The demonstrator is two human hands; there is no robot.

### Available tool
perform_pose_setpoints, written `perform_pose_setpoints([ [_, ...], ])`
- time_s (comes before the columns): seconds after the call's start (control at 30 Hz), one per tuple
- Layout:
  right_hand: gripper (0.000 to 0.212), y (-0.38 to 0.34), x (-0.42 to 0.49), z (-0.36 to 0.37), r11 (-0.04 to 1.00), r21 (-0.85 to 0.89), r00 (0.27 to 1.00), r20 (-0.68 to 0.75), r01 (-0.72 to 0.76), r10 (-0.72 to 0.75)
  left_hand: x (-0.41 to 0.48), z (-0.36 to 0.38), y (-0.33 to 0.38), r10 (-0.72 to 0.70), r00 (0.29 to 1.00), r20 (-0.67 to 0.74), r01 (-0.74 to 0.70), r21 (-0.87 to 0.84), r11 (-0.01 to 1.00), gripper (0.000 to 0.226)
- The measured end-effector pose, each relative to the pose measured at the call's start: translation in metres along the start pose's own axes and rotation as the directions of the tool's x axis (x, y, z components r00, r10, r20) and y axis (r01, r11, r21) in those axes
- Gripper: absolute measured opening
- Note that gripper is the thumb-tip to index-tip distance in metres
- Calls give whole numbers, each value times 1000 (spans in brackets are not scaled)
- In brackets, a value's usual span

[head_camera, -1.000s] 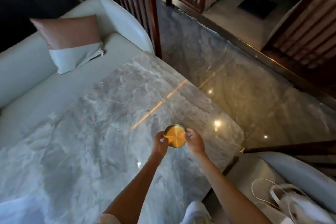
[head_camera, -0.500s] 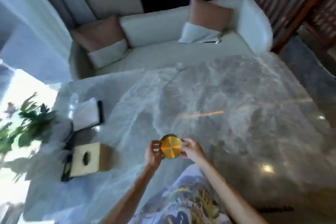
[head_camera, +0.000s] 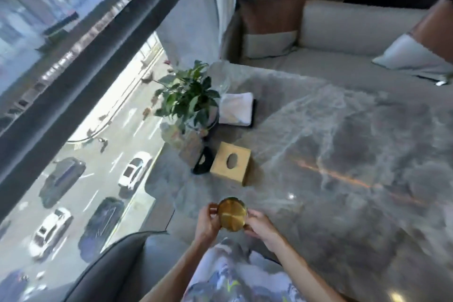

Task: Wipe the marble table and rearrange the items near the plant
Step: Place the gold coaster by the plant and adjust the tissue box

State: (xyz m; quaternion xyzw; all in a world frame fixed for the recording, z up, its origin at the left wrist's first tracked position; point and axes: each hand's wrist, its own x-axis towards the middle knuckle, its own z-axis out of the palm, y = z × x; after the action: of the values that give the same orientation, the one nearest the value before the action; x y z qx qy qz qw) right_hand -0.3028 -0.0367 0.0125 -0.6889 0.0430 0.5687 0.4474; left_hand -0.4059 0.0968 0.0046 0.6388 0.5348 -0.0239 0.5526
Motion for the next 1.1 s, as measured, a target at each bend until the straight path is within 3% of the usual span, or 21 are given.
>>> perform_pose_setpoints([
  [0.13, 20, -14, 12, 30, 999, -36, 1000, 9, -29, 30, 19, -26, -20, -48, 998, 28, 46, 74, 996, 30],
  [0.33, 39, -26, 34, 60, 992, 92, 991, -94, -84, 93, 60, -49, -8, -74, 970, 234, 48, 116, 992, 36],
  [0.6, 48, -24, 71, 88, 941, 296, 936, -256, -162, 242, 102, -64, -5, -143, 901, 410, 62, 203, 977, 50],
  [0.9, 56, -16, 62, 63, 928, 351, 873, -407, -124, 270, 90, -39, 10, -142, 805, 577, -89, 353, 931, 36],
  [0.97, 54, -9, 58, 47, 926, 364, 859, -440, -94, 261, 79, -23, 23, -116, 770, 627, -151, 356, 922, 39],
  [1.1, 41, -6, 45, 10, 902, 432, 827, -514, 19, 229, 75, 20, 51, -38, 747, 663, -224, 306, 925, 21],
])
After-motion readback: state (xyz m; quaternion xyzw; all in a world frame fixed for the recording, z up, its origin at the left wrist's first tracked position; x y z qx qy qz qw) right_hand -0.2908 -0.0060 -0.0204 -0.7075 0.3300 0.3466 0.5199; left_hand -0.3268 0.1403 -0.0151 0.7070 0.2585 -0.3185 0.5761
